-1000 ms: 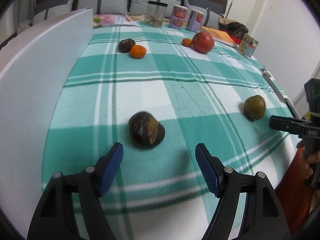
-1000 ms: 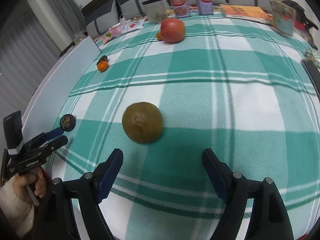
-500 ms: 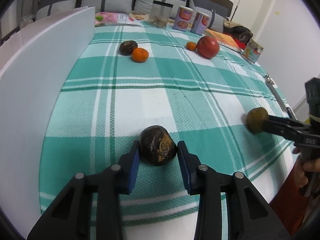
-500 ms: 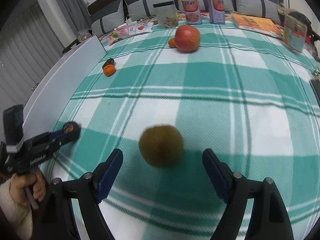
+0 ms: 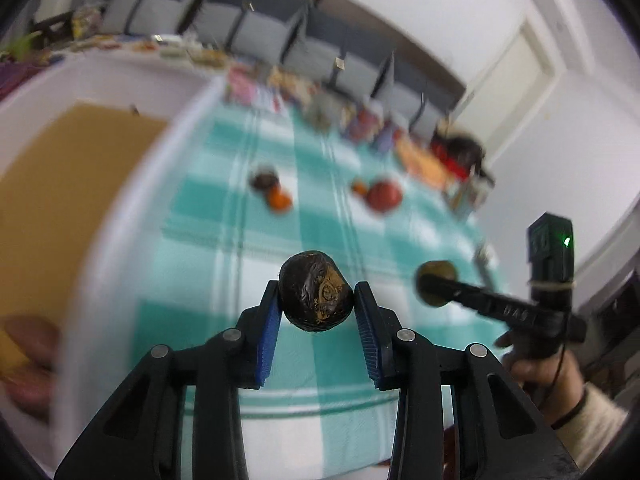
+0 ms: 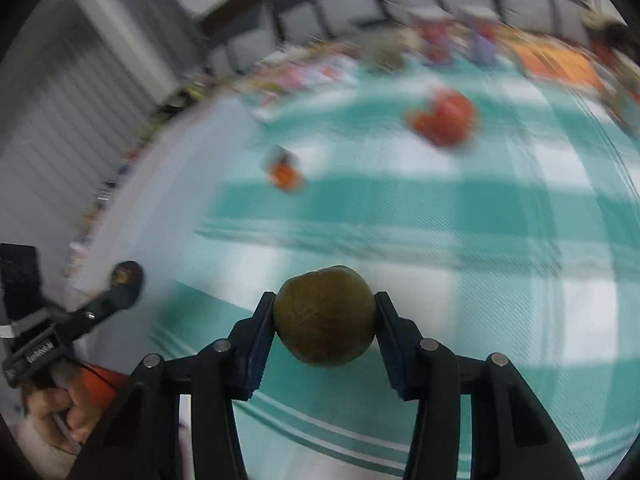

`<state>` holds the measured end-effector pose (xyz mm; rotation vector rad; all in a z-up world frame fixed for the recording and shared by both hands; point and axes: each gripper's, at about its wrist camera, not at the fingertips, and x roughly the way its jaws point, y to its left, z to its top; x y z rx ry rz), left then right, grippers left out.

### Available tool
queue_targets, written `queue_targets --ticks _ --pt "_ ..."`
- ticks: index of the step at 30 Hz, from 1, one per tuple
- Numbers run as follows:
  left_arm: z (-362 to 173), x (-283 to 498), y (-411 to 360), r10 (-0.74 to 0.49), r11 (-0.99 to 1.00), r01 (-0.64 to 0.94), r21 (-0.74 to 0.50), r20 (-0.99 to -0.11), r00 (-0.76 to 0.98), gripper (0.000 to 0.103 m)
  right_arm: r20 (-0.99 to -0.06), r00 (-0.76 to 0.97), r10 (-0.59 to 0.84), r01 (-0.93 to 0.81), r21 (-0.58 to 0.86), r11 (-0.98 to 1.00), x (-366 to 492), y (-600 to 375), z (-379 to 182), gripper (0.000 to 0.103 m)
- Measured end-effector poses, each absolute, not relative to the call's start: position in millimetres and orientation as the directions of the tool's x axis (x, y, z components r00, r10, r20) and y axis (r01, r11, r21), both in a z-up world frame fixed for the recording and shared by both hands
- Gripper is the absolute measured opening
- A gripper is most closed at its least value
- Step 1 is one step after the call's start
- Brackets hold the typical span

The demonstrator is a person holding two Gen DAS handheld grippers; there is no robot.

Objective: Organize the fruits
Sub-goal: 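Carry both fruits into the white box and open both tools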

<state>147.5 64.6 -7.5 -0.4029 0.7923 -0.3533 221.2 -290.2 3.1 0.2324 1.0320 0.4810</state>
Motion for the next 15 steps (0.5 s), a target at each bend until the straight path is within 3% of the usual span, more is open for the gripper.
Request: queue_targets --ticks 3,7,11,15 --pt "29.4 148.7 111.2 -0.395 0.876 0.101 -0.472 -0.581 0.712 0.037 -0.708 0.404 0.579 -0.406 0.429 0.807 232.0 -225.3 48.7 0.048" --pt "36.0 155.0 173.3 -0.254 0.910 -0.042 -0.412 -0.636 0.729 0.037 -0.688 0.300 0.661 -0.557 0.436 0.707 239.1 -119.9 77.2 0.048" --pt "-6.0 166.6 224.5 -0.117 0.924 -0.209 -0.320 -0.757 0.643 0.037 -0.747 0.203 0.633 -0.626 0.398 0.670 239.9 -33.6 58.9 0.048" --pt "-36.3 167.2 247.6 -0.044 0.924 -0.287 -0.253 -0.816 0.577 0.038 -0.819 0.150 0.554 -0.641 0.346 0.685 243.6 17.9 26.6 0.048"
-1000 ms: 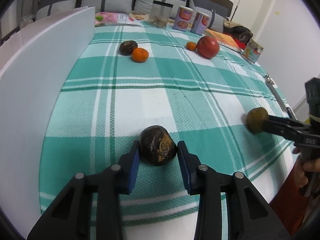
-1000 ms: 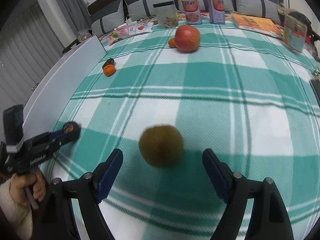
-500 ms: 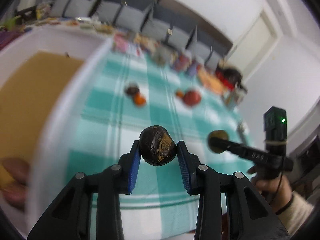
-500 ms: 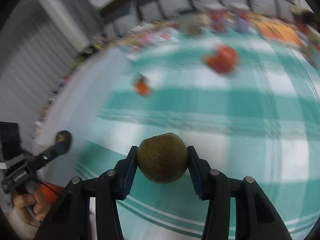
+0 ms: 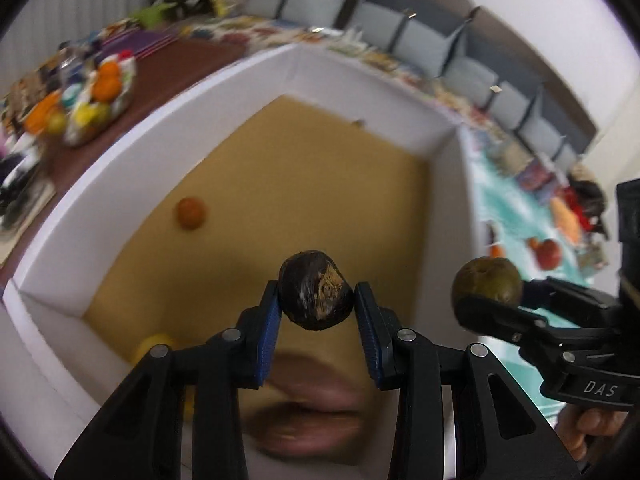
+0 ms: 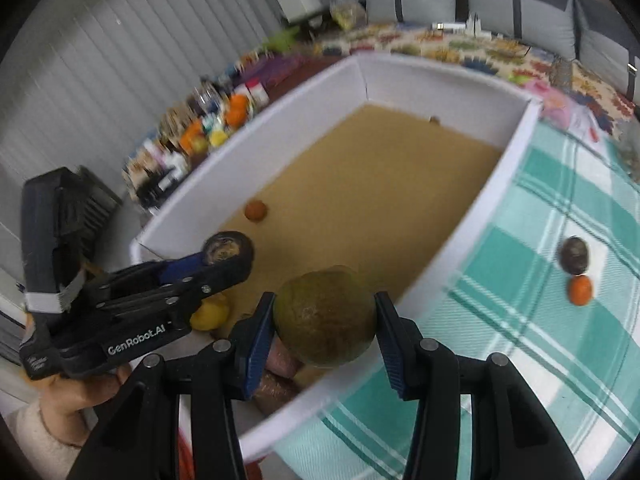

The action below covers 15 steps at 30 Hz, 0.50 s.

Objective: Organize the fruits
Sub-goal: 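Carry both fruits into the white box and open both tools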

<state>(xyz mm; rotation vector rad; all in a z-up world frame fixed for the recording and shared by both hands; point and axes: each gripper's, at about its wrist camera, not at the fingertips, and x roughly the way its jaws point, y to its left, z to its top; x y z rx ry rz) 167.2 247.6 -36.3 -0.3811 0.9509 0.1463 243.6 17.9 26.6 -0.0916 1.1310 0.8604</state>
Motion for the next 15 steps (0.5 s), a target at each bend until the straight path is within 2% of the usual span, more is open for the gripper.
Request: queue_targets --ticks 2,3,4,5,7,9,15 --pt "-42.7 163.1 252.1 -0.022 0.924 -0.304 -0.231 -0.827 0.561 0.044 -0.841 0.145 0.521 -0.646 0.319 0.693 242.7 31.3 15.4 0.049" --pt "-43.3 161.5 254.9 -0.010 0.925 -0.309 -0.219 -0.830 0.558 0.059 -0.851 0.140 0.506 -0.648 0.308 0.697 244.0 34.9 10.7 0.050" --pt "-43.5 161.1 255.2 -0.002 0.926 -0.314 -0.211 -0.833 0.554 0.075 -0.857 0.140 0.496 -0.646 0.300 0.701 244.1 38.9 8.1 0.055" --pt "-41.8 160.2 256.5 0.006 0.925 -0.318 -0.208 -0.829 0.559 0.080 -0.855 0.151 0.496 -0.645 0.295 0.705 245.9 39.3 8.6 0.063" --pt "-33.5 164.5 254.5 0.017 0.924 -0.323 -0.203 -0.825 0.566 0.082 -0.842 0.180 0.509 -0.640 0.292 0.710 248.5 36.1 17.7 0.102" --pt "-18.6 165.9 255.2 0.030 0.924 -0.321 -0.206 -0.801 0.599 0.084 -0.815 0.268 0.514 -0.628 0.257 0.734 251.4 25.7 44.4 0.103" --pt "56.4 160.8 215.0 0.031 0.948 -0.230 -0.219 -0.657 0.754 0.091 -0.625 0.524 0.579 -0.609 0.200 0.767 239.6 -43.1 137.1 0.103"
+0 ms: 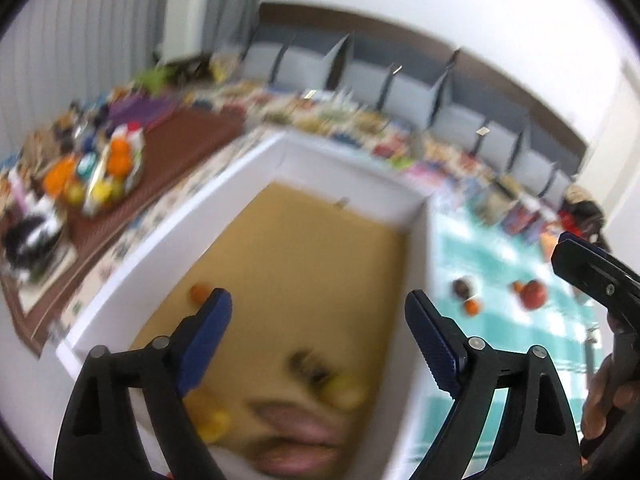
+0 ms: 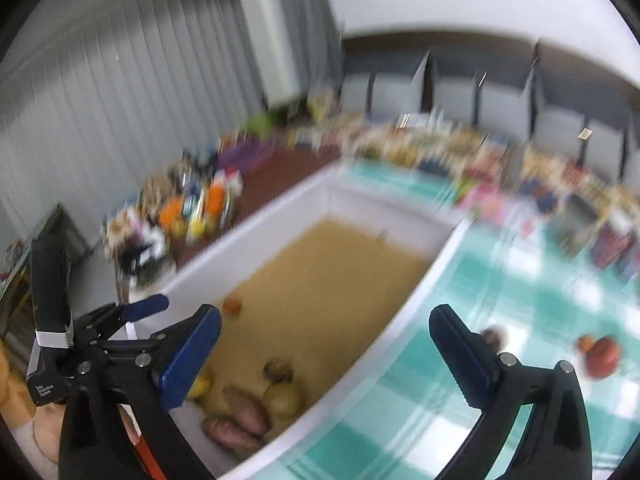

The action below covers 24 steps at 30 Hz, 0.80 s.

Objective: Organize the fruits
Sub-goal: 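Carry both fruits into the white box and open both tools, then withdraw both tools from the box back over the table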

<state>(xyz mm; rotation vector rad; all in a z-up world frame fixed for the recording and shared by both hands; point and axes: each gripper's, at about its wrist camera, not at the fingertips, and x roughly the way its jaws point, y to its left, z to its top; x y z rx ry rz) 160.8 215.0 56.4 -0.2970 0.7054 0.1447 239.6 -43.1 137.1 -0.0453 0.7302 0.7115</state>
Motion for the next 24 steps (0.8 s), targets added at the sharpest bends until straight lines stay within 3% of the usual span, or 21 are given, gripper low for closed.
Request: queue_targets --ticks 6,12,18,24 --pt "73.2 156.3 120.3 -0.144 0.964 -0.023 -0.265 -0.591 0.794 0.092 -0.573 0.669 0.474 -0.516 0.101 0.851 214.8 -144.0 153.4 0.103" --pt "1.4 154.2 14.9 -0.270 0.956 0.111 -0.270 -0.671 0.690 0.092 -0.688 0.667 0.285 -0.302 0.100 0.948 185.7 -267.8 64.1 0.103" --pt "-91.1 155.8 -58.3 -0.222 0.972 0.196 -0.128 -0.771 0.597 0.092 -0.803 0.588 0.098 -0.083 0.060 0.995 153.5 -357.4 -41.0 0.103" --pt "-127.8 154.0 -70.9 -0.182 0.978 0.188 -0.084 -0.783 0.595 0.092 -0.831 0.553 0.059 0.018 0.082 0.996 144.2 -392.4 -82.2 0.103"
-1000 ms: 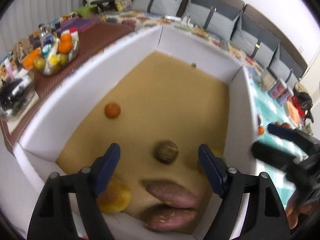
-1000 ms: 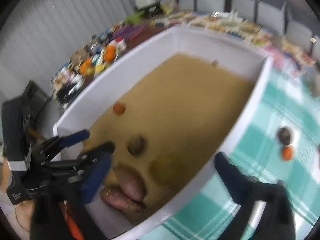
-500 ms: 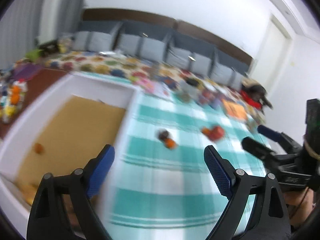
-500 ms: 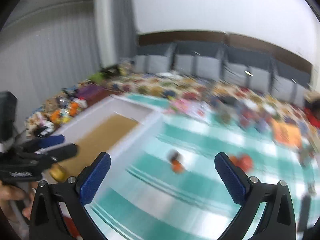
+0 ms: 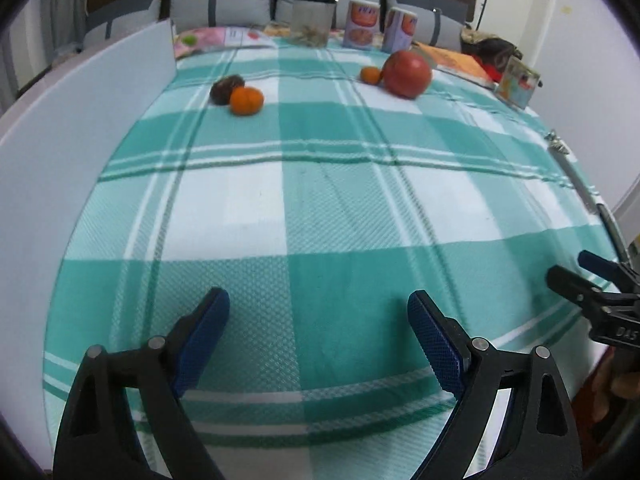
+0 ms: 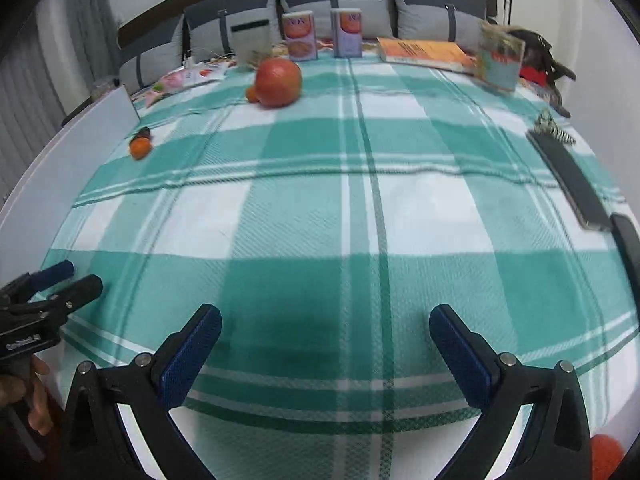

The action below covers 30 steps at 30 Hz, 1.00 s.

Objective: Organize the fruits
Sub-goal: 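Withdraw both tools from the box back over the table, then grasp the mandarin with the left tool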

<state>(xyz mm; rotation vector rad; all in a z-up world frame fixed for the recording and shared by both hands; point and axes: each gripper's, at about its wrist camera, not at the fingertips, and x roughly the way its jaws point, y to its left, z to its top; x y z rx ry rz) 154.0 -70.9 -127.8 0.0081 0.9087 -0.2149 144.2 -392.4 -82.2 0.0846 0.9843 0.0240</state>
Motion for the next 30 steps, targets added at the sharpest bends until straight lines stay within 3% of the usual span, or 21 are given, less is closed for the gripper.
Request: queue_targets --ticks 7,30 --pt "-138.1 154.4 -83.8 -0.132 0.980 0.197 -0.010 -0.778 0.615 0.098 -0.819 0.574 0.017 -0.021 0.006 1.000 149.8 -376.4 -97.9 0.103" --pt "-140.5 154.4 -86.4 -0.115 0.981 0.196 0.010 -0.780 0.615 0.100 -0.795 0.606 0.013 -0.028 -0.005 1.000 144.7 -373.8 -98.3 0.103"
